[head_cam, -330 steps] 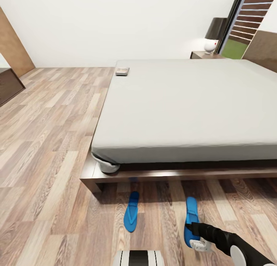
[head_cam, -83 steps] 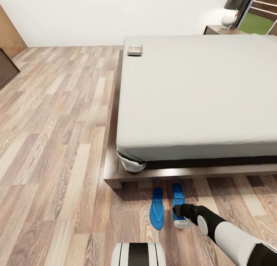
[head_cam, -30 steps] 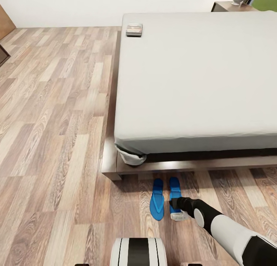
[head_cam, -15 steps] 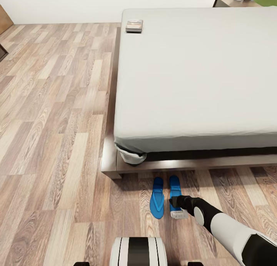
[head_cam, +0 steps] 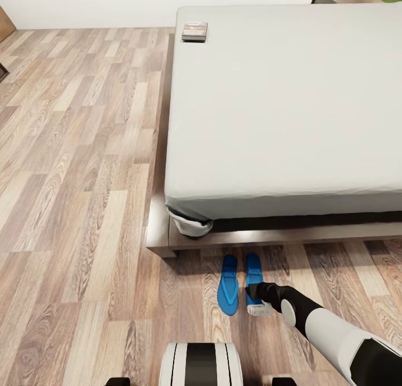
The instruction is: In the bedroom, move the book from the bed onto either nightstand, and place the two sandals side by side next to the bed.
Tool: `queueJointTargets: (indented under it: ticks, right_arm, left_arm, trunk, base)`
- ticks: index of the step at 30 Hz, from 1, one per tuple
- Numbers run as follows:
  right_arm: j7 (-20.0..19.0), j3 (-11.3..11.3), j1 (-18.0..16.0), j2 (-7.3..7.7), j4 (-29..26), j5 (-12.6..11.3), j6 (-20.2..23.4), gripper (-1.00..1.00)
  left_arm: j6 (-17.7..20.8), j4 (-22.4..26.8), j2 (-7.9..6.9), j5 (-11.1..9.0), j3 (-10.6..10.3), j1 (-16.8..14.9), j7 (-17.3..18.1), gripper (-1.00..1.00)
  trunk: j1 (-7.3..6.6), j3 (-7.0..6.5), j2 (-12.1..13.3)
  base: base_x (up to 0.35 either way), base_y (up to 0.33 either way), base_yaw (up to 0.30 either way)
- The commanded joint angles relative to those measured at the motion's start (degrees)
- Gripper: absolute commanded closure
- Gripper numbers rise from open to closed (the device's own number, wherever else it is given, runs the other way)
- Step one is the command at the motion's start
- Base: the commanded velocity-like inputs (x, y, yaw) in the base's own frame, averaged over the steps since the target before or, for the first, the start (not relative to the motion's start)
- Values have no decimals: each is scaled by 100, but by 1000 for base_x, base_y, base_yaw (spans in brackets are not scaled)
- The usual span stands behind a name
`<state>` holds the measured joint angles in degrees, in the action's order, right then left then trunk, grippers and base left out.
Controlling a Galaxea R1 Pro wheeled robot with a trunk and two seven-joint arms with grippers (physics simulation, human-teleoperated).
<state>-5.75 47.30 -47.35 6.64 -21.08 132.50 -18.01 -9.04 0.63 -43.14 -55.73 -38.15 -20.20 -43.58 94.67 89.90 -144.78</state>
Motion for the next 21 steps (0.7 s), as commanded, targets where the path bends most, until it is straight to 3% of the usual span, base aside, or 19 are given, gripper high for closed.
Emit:
queueJointTargets:
  ticks: [1, 21]
  right_arm:
    - [-23, 16, -1, 4, -19, 14, -24, 100]
    - [-31, 16, -118, 5, -35, 14, -10, 100]
  left_arm:
    - [-28, 7, -2, -61, -35, 3, -10, -100]
    - [-28, 7, -2, -61, -35, 8, -10, -100]
  trunk:
    - [-1, 3, -1]
    - [7, 70, -5]
  base:
    - [0, 0, 0]
    - [0, 0, 0]
